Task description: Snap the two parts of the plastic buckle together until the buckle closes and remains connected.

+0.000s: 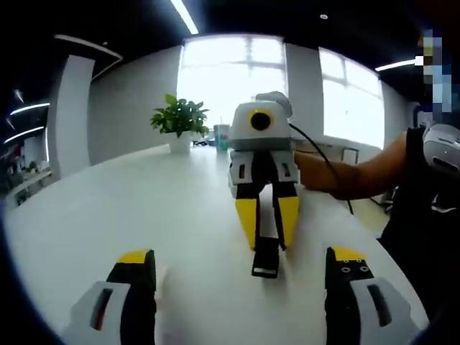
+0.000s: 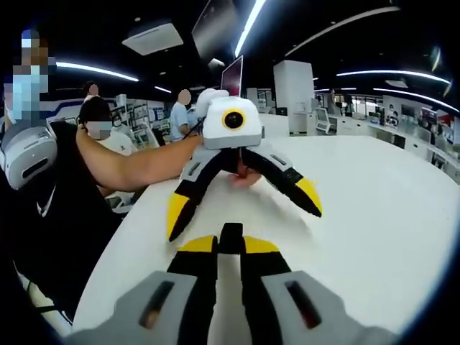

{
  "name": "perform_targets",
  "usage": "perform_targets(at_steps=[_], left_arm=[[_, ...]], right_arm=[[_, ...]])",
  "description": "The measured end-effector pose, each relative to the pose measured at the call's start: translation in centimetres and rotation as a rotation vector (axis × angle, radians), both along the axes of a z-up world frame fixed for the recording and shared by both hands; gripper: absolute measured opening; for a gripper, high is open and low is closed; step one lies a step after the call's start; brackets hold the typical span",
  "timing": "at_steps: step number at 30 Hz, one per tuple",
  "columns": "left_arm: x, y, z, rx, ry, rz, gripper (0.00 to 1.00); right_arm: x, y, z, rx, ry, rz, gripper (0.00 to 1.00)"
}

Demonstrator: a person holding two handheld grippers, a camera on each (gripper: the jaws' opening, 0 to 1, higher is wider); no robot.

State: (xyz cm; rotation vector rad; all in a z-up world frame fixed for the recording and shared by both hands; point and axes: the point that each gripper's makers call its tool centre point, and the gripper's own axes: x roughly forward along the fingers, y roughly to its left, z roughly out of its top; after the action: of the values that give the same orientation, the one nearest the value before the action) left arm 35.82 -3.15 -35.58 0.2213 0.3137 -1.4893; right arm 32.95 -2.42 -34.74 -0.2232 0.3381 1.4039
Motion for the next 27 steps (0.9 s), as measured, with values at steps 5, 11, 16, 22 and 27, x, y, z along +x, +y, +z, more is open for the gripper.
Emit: perform_targets(at_steps=[5,11,16,22,27], left_arm=[[2.1,0.7,2.5,-0.088,-0.071,0.095,1.00],[3.8,1.4,3.6,-0.116,-0.129,0.161,1.00],[5.7,2.3,3.8,-0.106,-0.152,0.247,1.00],[7.8,3.4,4.0,-0.092,-0.211,0.343,1.00],[9.7,4.5,4.7,-0.094,-0.250,0.460,1.00]], right_arm=[[1.1,-0.3,0.8,0.029,-0.037,-0.045,0.09],[2.4,-0.6,1.7,0.061,-0.064,-0.120,0.09],[4.6,-1.9,2.8,0.086,-0.112,-0.233,0.09],[6.6,-3.5,3.9,0.122,-0.134,-0.353,0.09],[7.9,-4.5,3.5,0.104,-0.134,-0.428,0.09]])
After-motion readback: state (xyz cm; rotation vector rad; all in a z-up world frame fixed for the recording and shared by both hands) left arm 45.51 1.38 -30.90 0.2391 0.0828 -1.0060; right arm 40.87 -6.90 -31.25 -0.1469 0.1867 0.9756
